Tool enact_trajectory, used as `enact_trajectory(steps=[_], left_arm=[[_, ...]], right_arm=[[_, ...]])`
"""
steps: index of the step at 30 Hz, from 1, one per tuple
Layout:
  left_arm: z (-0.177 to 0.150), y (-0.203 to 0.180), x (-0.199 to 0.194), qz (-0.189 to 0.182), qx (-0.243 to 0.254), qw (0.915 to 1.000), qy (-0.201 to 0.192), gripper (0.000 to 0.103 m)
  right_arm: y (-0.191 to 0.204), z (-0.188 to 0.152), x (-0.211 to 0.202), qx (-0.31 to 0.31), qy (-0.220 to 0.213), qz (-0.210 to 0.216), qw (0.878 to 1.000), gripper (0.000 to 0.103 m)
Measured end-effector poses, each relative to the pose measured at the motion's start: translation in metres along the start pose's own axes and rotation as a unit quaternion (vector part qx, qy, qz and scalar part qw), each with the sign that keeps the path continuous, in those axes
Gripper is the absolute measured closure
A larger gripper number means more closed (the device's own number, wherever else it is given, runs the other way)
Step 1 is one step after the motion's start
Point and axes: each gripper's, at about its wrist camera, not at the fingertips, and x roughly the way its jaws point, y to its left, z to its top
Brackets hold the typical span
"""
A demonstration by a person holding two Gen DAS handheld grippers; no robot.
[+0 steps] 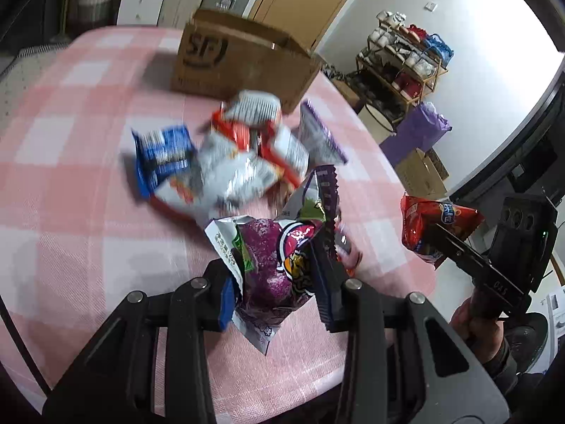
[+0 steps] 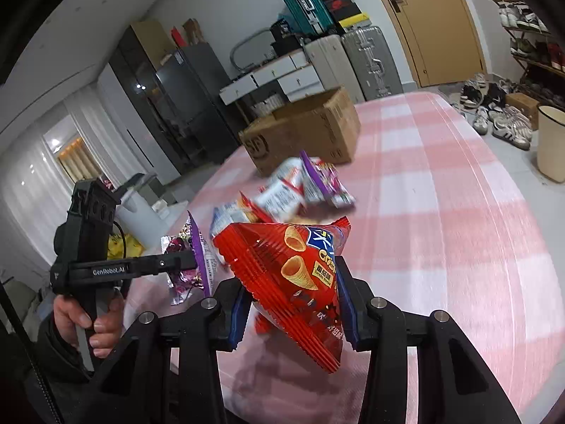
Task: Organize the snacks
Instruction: 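Lift both held bags and carry them over the open cardboard box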
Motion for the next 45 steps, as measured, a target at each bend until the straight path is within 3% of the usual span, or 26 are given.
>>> enact_trajectory(steps=[8, 18, 29, 36, 45], left_arm=[[0.061, -0.008, -0.028, 0.001, 0.024, 0.9987, -0.045, 0.070], [0.143, -0.010, -0.036, 0.016, 0.042, 0.9972, -0.060, 0.070], [0.240, -0.021, -0.038, 0.073, 0.074, 0.9906, -0.089, 0.070], [0.306, -0.020, -0.023, 0.089, 0.085, 0.9882, -0.091, 0.069], [0.364, -0.004, 0.037, 0.099, 0.071, 0.9901, -0.068, 0.069]], right_arm=[[0.023, 0.058, 0.007, -0.024, -0.027, 0.042, 0.998, 0.060], [0.042, 0.139, 0.034, -0.056, -0.037, 0.069, 0.995, 0.060], [0.059, 0.223, 0.073, -0.083, -0.044, 0.064, 0.993, 0.060], [0.053, 0.260, 0.100, -0.083, -0.040, 0.049, 0.995, 0.060], [0.030, 0.281, 0.152, -0.070, -0.021, 0.028, 0.997, 0.060]])
